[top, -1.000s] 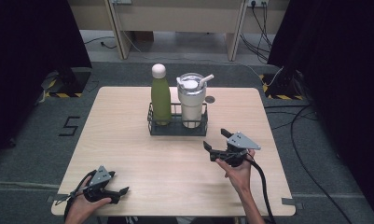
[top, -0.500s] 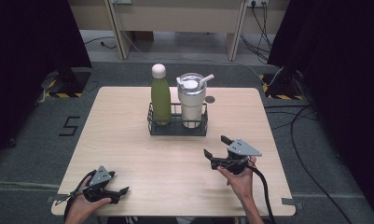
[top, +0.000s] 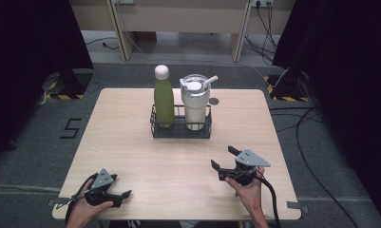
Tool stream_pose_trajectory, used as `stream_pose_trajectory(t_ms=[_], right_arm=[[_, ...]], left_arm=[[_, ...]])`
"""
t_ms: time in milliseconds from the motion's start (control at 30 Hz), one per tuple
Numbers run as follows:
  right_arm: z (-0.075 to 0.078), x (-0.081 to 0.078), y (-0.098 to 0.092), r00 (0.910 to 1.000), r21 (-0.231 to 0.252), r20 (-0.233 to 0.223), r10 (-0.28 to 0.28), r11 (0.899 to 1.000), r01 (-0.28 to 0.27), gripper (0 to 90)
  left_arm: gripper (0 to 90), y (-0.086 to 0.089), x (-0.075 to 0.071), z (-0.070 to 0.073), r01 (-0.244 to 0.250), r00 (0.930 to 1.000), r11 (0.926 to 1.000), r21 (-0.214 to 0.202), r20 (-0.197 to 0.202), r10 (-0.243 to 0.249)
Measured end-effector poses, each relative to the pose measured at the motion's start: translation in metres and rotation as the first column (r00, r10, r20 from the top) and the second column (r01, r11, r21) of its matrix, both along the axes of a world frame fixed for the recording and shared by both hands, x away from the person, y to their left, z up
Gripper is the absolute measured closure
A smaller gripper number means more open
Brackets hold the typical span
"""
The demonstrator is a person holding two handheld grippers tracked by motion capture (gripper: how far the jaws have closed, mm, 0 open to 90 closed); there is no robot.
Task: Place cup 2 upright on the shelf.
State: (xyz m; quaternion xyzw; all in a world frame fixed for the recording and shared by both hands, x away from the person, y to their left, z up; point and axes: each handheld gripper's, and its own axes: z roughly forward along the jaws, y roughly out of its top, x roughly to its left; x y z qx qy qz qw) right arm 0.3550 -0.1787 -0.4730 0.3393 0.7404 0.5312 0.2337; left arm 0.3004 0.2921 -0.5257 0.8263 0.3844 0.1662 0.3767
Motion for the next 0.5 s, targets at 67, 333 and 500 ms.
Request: stream_pose_trajectory(t_ms=[67,333,500], right_arm=[[-0.001,-0.001,-0.001,1.0000,0.001,-0.003,0.001,1.000,-0.001,14.8],[-0.009,-0.008,-0.011,0.9995,-0.010,-0.026,-0.015,1.000,0.014,14.9],[-0.014,-0.014,-0.015,0.9989,-0.016,-0.042,-0.018,1.000,0.017,14.9]], left_arm=[[13.6,0.000,0.000,0.000,0.000,1.0000,1.0000,0.000,0.000,0.000],[13.6,0.000,0.000,0.000,0.000,1.0000,1.0000,0.000,0.000,0.000],[13.6,0.000,0.000,0.000,0.000,1.0000,1.0000,0.000,0.000,0.000]])
